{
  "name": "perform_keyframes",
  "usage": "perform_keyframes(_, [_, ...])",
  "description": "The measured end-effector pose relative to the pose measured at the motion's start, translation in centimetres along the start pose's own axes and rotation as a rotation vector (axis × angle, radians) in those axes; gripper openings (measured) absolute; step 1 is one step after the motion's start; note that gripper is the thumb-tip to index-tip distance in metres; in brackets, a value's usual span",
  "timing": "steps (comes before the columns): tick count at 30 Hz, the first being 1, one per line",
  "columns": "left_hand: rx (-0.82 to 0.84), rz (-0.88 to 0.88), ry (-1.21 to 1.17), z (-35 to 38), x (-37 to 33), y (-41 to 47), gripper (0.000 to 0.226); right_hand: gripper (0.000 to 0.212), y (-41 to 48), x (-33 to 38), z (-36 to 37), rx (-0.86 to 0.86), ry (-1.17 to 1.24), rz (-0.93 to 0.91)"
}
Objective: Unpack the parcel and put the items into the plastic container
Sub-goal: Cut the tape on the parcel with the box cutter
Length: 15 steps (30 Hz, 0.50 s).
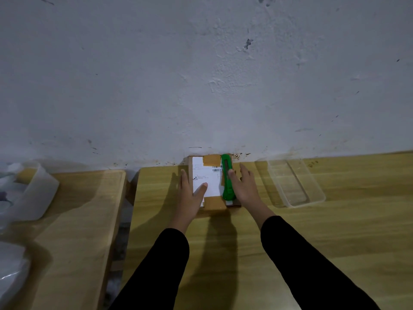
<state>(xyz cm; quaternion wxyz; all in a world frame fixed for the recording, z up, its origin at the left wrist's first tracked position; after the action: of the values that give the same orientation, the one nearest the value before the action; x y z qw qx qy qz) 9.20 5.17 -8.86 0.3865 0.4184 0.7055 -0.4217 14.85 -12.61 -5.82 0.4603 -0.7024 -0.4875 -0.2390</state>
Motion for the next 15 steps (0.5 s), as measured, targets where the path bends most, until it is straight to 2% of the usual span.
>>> perform_keyframes(2, [0.04, -0.02, -0.065, 0.5, -0.1, -0.5, 0.086, 0.064, 0.2, -0.9, 1.4, 0.191, 0.135, 0.092])
perform_keyframes(5, [0.073, -0.01, -0.127, 1.3, -0.5, -1.3, 0.084, 0.065, -0.9, -1.1, 2.7, 0.374, 0.163, 0.091])
perform_keyframes(11, [0.023, -0.016, -0.147, 2.6, -1.1, -5.8, 0.084, 0.062, -4.4, -1.6, 1.1, 0.456, 0.061, -0.042])
perform_keyframes(15, [-0.019, -0.041, -0.167, 4.8, -1.0, -11.0, 0.086, 0.06, -8.1, -4.2, -1.4, 0.509, 0.037, -0.059])
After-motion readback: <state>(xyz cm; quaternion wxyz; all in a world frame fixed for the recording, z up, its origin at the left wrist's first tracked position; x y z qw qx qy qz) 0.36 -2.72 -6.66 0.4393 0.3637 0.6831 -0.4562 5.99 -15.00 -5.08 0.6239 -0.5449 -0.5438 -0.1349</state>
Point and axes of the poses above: each hand's wrist, its own y-axis towards the middle knuckle, its own z-axis out of the palm, x = y × z, the point moved 9 cm from there along y, towards the middle knuckle, and after that the axes turned 6 degrees about z, right-handed, at the moved point
